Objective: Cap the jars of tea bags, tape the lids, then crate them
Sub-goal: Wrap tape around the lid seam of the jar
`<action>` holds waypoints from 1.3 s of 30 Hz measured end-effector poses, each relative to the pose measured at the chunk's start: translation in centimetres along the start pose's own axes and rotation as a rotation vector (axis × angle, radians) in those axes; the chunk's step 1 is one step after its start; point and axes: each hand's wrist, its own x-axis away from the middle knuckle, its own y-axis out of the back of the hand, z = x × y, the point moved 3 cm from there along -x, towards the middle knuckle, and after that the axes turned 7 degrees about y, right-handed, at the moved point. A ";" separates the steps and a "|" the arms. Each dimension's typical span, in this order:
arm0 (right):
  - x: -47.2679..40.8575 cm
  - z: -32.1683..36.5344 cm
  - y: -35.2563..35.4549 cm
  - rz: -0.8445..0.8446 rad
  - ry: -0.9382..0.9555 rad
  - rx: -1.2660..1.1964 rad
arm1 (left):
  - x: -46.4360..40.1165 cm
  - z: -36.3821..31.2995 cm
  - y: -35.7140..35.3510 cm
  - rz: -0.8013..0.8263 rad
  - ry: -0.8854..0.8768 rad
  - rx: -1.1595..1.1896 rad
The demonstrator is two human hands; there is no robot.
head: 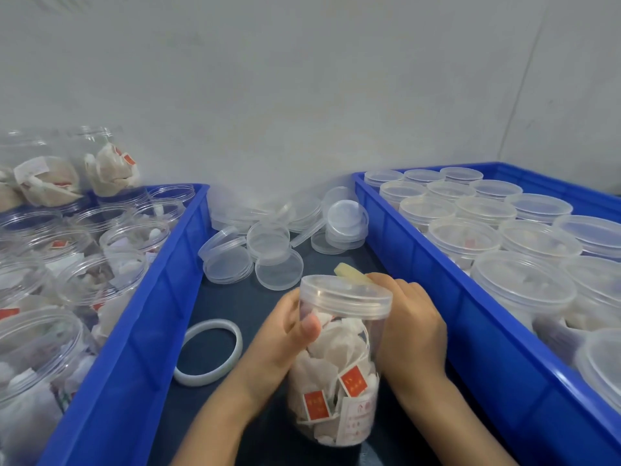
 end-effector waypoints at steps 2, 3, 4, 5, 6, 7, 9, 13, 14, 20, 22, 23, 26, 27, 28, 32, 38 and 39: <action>-0.2 -0.6 -0.1 -0.016 -0.064 0.000 | -0.1 0.1 0.8 -0.186 -0.008 -0.035; -0.3 -0.8 -0.1 -0.039 -0.086 -0.001 | -0.2 0.0 1.2 -0.271 -0.028 -0.059; -0.4 -1.0 0.0 -0.054 -0.107 0.006 | -0.3 0.0 1.4 -0.342 -0.053 -0.072; -0.4 -1.0 0.0 -0.055 -0.127 0.020 | -0.4 0.0 1.6 -0.404 -0.076 -0.080; -0.4 -0.9 0.1 -0.050 -0.137 0.025 | -0.4 0.0 1.7 -0.450 -0.095 -0.087; -0.4 -0.8 0.1 -0.039 -0.134 0.026 | -0.5 0.1 1.7 -0.476 -0.114 -0.094; -0.3 -0.6 -0.2 0.039 -0.133 0.022 | -0.6 0.5 1.5 -0.494 -0.153 -0.083; -0.1 0.0 -0.5 0.180 -0.055 -0.046 | -0.2 0.5 0.5 -0.462 -0.186 -0.019; 0.0 0.5 -0.5 0.201 -0.012 -0.090 | -0.1 0.5 0.3 -0.470 -0.194 -0.031; 0.7 2.0 -1.3 0.351 0.044 -0.344 | 0.1 0.8 1.5 -0.720 -0.145 -0.173; 0.3 1.4 -0.8 0.330 0.037 -0.364 | 0.1 0.4 2.0 -0.726 -0.132 -0.280; 0.1 1.1 -0.5 0.323 0.031 -0.360 | 0.2 0.2 2.2 -0.723 -0.122 -0.345; -0.5 0.3 0.2 0.355 0.006 -0.351 | 0.3 -0.5 2.6 -0.744 -0.110 -0.516; -0.7 0.1 0.3 0.379 0.012 -0.344 | 0.4 -0.8 2.5 -0.735 -0.098 -0.553; -0.8 0.1 0.5 0.404 0.026 -0.338 | 0.4 -1.3 2.4 -0.713 -0.083 -0.594; -0.6 0.3 0.7 0.411 0.122 -0.293 | -0.5 -3.4 1.4 -0.548 -0.042 -1.045; -0.6 -0.3 0.8 0.318 0.170 -0.243 | -3.3 -4.4 -0.2 -0.371 0.135 -1.464; -0.7 -0.3 0.8 0.316 0.170 -0.226 | -3.4 -4.4 0.0 -0.364 0.136 -1.452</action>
